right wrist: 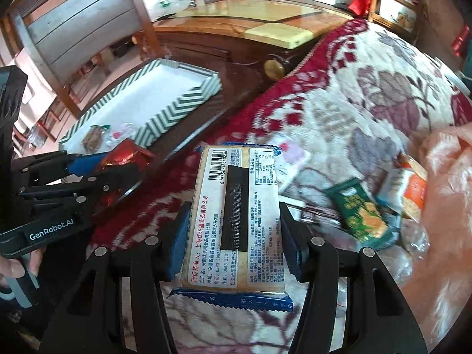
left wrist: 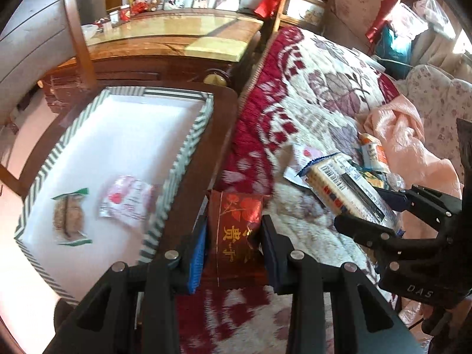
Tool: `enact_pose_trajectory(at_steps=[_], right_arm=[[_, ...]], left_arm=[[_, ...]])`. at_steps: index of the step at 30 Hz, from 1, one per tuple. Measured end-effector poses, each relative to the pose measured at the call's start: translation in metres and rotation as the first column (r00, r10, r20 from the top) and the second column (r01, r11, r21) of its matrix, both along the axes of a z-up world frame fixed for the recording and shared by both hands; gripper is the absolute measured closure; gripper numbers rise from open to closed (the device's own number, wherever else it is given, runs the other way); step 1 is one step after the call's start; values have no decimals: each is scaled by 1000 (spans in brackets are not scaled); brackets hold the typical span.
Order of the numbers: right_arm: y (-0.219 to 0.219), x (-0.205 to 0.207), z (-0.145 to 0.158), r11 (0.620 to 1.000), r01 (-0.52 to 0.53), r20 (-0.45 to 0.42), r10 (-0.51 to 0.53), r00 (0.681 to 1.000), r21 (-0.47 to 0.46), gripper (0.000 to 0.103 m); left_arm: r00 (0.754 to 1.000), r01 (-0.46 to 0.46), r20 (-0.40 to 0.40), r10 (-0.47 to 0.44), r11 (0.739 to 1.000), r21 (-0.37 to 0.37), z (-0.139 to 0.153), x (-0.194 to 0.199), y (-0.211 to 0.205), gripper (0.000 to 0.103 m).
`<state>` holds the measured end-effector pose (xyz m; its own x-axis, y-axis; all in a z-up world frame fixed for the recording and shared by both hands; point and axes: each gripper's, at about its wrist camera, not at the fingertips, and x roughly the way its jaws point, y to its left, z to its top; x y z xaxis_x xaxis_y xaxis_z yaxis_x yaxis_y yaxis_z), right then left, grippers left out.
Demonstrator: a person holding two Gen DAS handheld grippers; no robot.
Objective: Organize snacks
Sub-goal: 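Carry the red packet and blue-edged cracker pack over the white tray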
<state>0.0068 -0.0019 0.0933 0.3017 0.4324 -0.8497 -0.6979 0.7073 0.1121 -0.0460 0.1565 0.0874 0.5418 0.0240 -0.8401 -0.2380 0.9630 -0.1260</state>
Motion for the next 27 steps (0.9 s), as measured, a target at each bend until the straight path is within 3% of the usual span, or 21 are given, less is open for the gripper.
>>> enact_pose_trajectory(at_steps=[11, 27], right_arm=[[54, -10, 9, 997, -80, 7, 80, 997, -5, 48], [95, -17, 15, 989, -144, 10, 144, 990, -26, 48]], left_arm=[[995, -100, 18, 99, 995, 27, 9, -18, 55, 66], [983, -180, 19, 180, 983, 24, 6, -28, 95, 66]])
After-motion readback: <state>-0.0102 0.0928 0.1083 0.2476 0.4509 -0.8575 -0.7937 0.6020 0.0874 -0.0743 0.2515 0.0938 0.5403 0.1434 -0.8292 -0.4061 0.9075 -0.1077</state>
